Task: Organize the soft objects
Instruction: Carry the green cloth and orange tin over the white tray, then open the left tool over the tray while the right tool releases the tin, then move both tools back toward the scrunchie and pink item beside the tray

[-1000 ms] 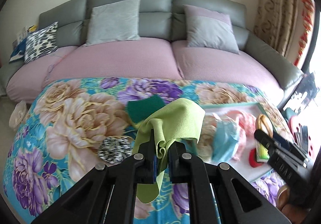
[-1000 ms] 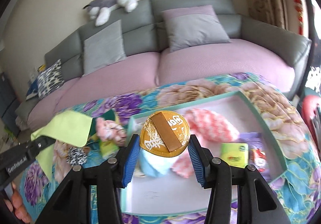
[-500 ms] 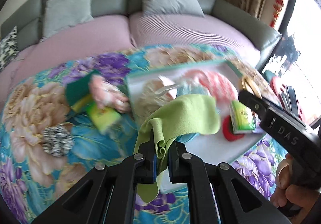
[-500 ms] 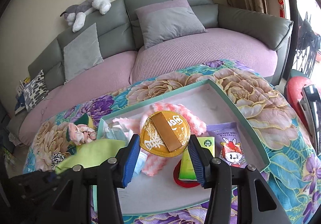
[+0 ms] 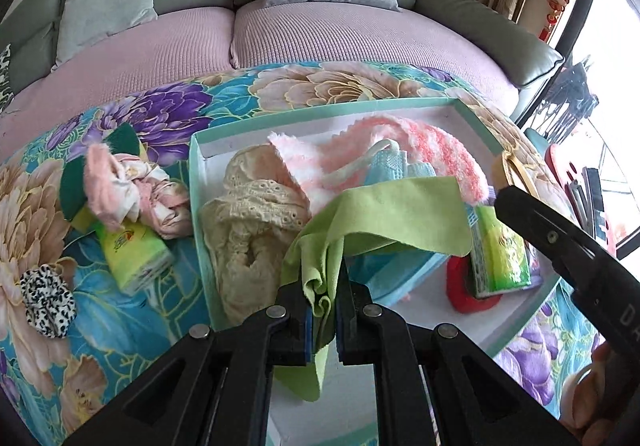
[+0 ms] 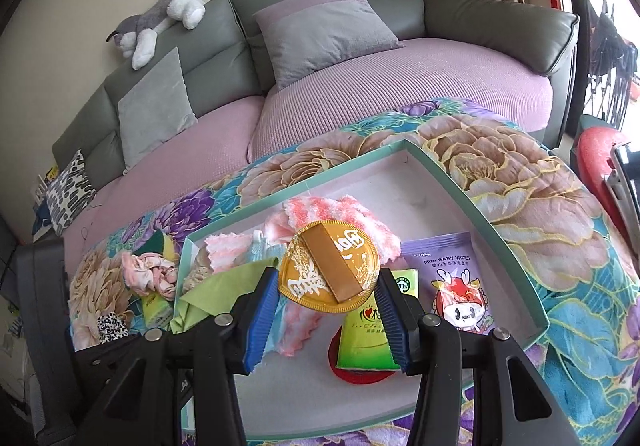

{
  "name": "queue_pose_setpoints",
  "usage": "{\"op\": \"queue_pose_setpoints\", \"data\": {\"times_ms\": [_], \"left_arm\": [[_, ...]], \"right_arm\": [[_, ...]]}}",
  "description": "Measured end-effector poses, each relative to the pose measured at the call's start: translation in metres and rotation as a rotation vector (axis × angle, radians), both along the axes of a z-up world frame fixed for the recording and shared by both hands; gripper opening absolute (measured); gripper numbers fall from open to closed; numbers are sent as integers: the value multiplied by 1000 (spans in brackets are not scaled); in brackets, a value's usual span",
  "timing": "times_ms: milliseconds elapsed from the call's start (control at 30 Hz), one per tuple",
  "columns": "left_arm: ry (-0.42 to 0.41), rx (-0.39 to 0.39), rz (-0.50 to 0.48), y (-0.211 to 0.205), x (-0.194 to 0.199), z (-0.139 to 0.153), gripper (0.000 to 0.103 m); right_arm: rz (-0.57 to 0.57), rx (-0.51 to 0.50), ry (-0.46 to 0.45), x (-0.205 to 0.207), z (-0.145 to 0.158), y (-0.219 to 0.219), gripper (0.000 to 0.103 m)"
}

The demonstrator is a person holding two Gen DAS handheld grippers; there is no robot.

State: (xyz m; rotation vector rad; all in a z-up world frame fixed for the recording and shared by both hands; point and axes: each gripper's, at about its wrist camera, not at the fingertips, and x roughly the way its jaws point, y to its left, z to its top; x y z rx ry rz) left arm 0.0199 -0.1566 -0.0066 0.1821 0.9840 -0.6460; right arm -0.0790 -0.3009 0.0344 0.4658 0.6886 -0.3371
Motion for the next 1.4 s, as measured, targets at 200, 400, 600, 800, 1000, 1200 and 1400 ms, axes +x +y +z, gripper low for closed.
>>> {"op": "queue_pose_setpoints", "data": {"times_ms": [200,400,600,800,1000,1200,1400], "left_arm": [[27,-7,27,-4,11,-6,11],[20,-4,25,1,8,3,51],[-28,11,8,6,-4,18,66],[-57,4,9,18,-8,30,77],[-114,-15,49,34,-9,43,89],[-123,-62,197,64,9,45,97],[-145,-55,350,100,25,44,97]], "right_arm": [[-5,-8,8,6,-3,-4,54],[-30,-30,18,5,-1,-5,65],[-46,-48,22,2,2,-6,74],[-63,-64,28,-1,4,-8,91],[-83,-60,22,-5,5,-11,103],[-94,-83,20,-8,9,-10,103],[-81,-96,29,-5,12,-3,103]]}}
